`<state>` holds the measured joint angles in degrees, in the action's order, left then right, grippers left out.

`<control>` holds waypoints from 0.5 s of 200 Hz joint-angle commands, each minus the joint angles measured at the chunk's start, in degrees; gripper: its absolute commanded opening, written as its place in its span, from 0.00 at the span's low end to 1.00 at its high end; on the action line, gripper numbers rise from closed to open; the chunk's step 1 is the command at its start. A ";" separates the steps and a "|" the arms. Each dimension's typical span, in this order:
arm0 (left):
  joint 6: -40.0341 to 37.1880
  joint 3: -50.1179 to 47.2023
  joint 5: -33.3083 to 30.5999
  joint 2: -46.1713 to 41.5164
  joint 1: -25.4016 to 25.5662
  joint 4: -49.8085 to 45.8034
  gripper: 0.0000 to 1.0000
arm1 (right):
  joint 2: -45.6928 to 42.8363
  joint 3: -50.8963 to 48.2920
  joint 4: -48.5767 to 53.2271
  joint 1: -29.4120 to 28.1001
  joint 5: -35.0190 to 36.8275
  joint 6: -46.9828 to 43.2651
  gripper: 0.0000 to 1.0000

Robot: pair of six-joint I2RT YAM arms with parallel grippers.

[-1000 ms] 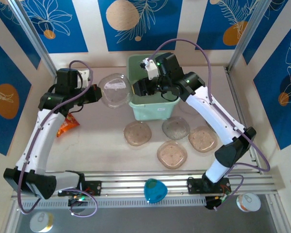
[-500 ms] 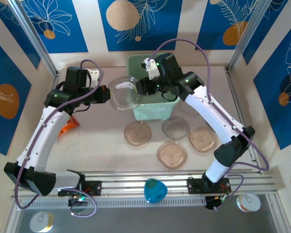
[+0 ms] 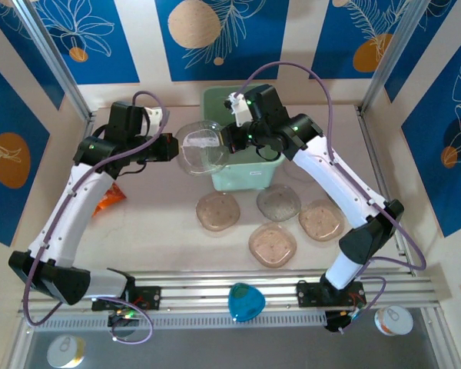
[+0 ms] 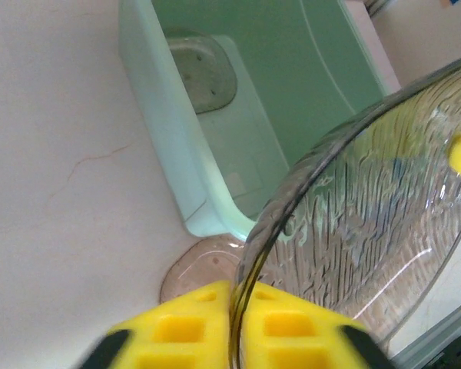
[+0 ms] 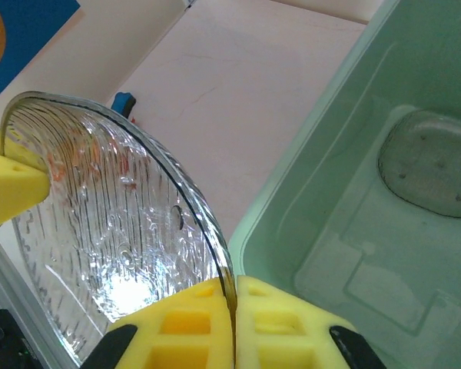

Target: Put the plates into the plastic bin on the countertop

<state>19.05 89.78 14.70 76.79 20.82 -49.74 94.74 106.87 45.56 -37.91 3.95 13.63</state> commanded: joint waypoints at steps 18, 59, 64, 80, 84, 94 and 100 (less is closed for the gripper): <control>2.58 2.33 -1.69 -0.85 0.36 3.75 0.75 | -1.37 -1.81 -2.47 1.32 -1.22 4.16 0.03; 2.84 5.84 -4.44 -0.69 0.11 7.25 0.95 | 1.20 0.81 -5.30 5.77 -2.28 12.69 0.00; 2.67 6.05 -5.03 -0.48 0.00 7.65 0.95 | 1.82 1.47 -5.36 6.46 -2.25 14.52 0.00; 2.42 5.78 -5.89 0.08 -0.88 9.33 0.96 | 4.06 2.91 -6.45 9.01 -2.73 21.81 0.00; 2.32 5.67 -5.91 0.39 -1.16 9.76 0.98 | 4.67 3.14 -6.76 9.57 -2.66 23.95 0.00; 2.15 5.84 -5.38 1.17 -1.95 10.70 0.98 | 6.12 4.11 -6.53 10.97 -1.44 29.97 0.00; 2.05 6.12 -4.93 1.88 -2.38 10.88 0.98 | 7.04 5.20 -5.70 11.63 -0.22 33.02 0.00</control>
<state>21.96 94.45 10.63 76.75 20.01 -41.78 98.32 108.71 40.73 -29.12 2.59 31.05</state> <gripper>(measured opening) 0.980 0.063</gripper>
